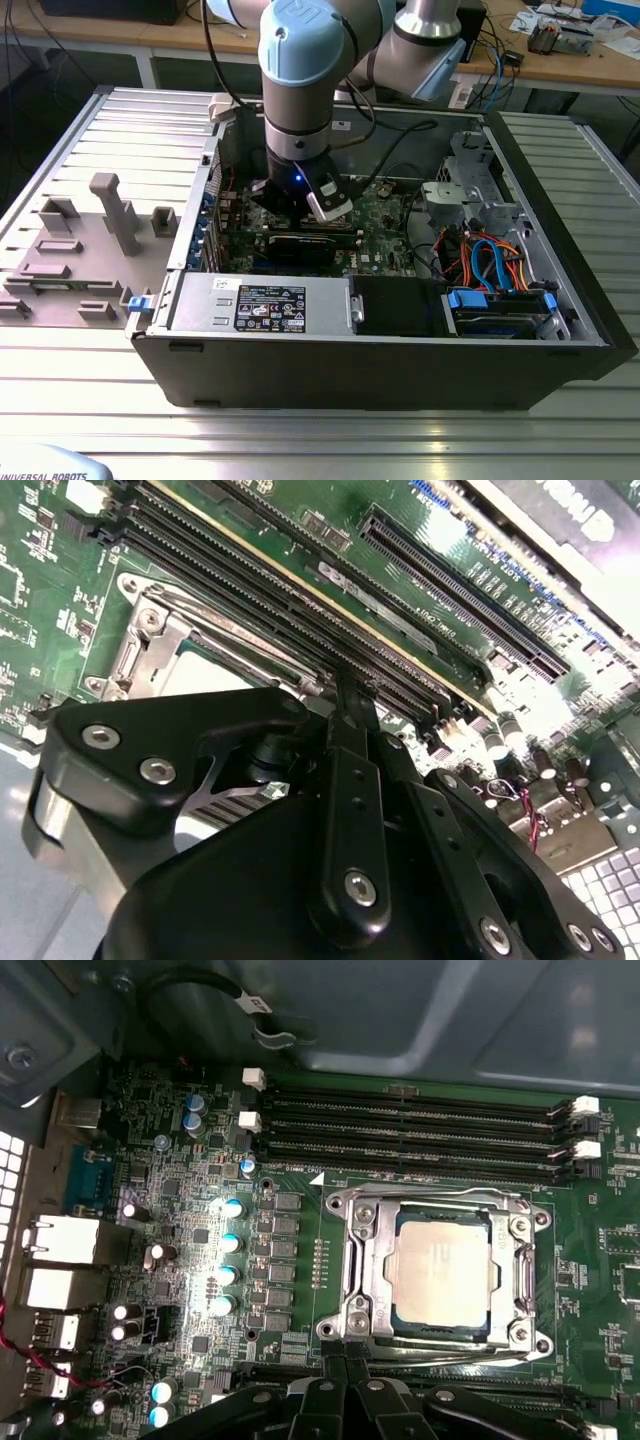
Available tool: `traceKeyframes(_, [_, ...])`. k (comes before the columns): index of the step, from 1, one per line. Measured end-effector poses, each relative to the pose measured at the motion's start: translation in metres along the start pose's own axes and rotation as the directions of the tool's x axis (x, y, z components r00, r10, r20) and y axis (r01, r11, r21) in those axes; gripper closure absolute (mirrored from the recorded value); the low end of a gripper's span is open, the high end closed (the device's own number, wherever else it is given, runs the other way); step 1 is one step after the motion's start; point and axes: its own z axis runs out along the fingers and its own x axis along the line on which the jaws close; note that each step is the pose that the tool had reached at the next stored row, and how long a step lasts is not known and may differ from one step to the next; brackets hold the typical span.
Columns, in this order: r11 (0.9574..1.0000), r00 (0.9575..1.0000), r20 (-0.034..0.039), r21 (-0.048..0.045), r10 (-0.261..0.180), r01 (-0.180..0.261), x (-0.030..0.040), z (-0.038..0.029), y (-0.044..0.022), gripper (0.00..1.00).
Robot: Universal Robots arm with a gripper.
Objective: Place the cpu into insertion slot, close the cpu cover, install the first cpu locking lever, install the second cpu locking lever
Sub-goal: 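Install the second cpu locking lever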
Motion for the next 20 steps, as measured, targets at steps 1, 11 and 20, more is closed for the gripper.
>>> traceKeyframes(1, [1.0, 1.0, 0.0, -0.0001, 0.0, 0.0, 0.0001, 0.0005, -0.0001, 0.89])
traceKeyframes(11, [0.9999, 1.0, 0.0011, -0.0137, 0.0, 0.0, 0.001, -0.002, 0.0004, 0.89])
traceKeyframes(20, [0.9991, 1.0, 0.0032, -0.0414, 0.0, 0.0, 0.0018, -0.0051, -0.0116, 0.89])
